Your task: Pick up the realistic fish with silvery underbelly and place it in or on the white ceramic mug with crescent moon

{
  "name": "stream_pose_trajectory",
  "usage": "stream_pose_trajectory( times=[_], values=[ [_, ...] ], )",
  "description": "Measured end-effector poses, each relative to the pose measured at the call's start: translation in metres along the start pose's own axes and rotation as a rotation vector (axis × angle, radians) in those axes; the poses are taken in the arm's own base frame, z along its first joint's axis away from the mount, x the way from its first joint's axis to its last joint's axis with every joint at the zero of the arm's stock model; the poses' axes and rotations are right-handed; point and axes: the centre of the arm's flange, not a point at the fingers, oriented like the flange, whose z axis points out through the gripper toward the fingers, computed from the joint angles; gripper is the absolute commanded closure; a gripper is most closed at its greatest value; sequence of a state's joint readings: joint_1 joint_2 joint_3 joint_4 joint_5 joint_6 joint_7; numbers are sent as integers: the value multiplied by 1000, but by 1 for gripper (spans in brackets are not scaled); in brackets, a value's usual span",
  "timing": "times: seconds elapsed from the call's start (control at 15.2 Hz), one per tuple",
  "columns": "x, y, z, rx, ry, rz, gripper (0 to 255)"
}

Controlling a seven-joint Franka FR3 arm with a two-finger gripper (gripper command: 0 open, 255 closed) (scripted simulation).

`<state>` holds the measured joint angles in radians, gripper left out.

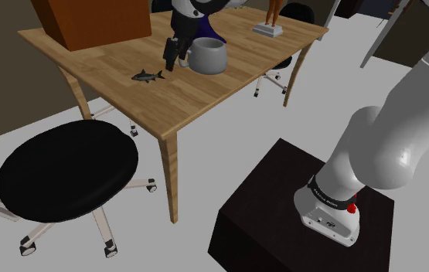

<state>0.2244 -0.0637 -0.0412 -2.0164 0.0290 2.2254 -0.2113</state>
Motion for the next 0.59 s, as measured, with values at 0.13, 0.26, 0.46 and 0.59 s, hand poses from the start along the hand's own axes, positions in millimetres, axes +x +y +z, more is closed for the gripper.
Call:
stream_pose_trajectory(
  times=[0.13, 0.26, 0.46, 0.59],
  values=[
    [18, -13, 11, 12, 15, -44, 0],
    [37, -22, 21, 24, 30, -89, 0],
    [52, -31, 39, 34, 42, -126, 0],
    [56, -32, 51, 36, 44, -130, 0]
  ],
)
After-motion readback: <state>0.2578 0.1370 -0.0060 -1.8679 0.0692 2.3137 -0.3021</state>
